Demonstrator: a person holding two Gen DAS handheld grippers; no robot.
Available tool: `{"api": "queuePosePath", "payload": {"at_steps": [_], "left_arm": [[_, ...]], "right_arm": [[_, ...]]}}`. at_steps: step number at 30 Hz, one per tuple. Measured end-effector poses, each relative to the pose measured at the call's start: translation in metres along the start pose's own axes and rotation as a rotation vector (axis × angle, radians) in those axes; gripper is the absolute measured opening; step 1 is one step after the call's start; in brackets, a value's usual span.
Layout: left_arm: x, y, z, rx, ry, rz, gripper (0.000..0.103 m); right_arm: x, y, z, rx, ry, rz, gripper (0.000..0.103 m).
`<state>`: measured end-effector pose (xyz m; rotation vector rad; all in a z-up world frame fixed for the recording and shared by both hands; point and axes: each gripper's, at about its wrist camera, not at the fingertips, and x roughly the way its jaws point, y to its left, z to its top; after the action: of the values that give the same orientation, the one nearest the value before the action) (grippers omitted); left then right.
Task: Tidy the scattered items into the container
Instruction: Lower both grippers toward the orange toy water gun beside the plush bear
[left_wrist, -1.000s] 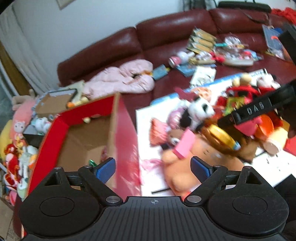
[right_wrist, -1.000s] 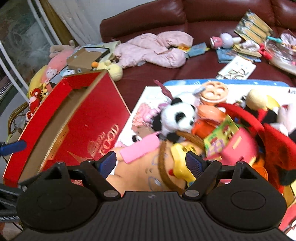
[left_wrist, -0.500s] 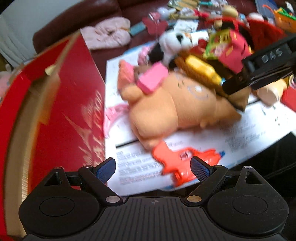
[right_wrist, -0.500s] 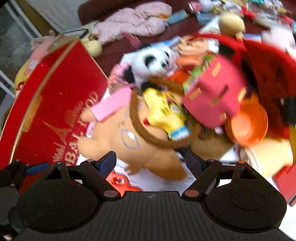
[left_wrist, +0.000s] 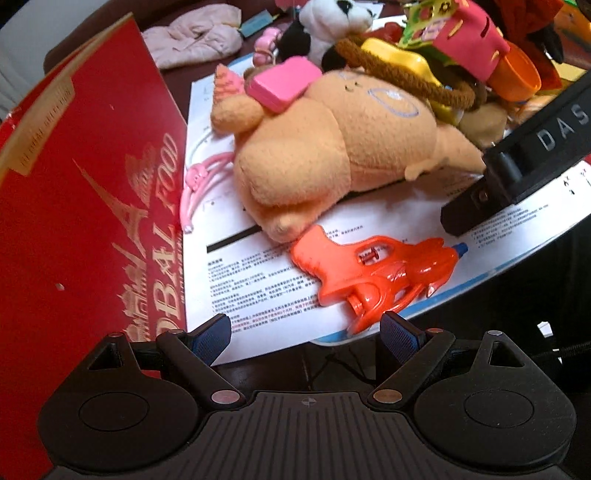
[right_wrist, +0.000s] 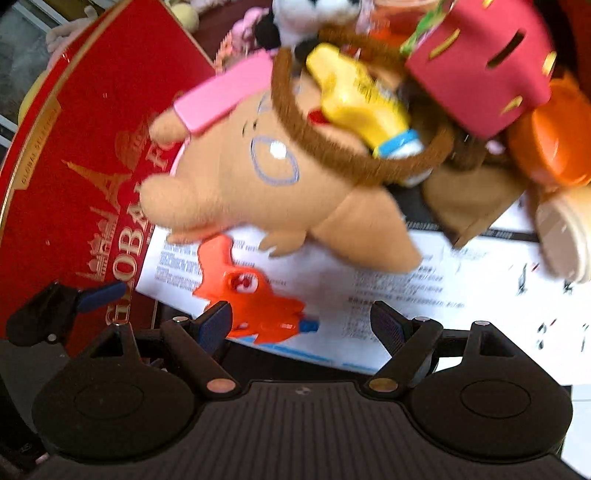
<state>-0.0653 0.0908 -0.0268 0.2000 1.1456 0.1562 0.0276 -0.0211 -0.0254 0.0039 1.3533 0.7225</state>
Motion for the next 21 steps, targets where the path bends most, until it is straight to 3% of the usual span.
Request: {"api": "queuePosePath", "payload": {"at_steps": [13, 21], "left_arm": [[0.019, 0.003, -0.003, 0.004, 0.004, -0.017, 0.094], [0.03, 0.011, -0.009, -0.016, 0.015, -0.07, 0.094]], "right_arm": [[0.025, 0.007, -0.009, 0.052, 0.1, 0.074, 0.075], [0.037, 0.008, -0.007, 0.109, 0.131, 0.094, 0.071]]}}
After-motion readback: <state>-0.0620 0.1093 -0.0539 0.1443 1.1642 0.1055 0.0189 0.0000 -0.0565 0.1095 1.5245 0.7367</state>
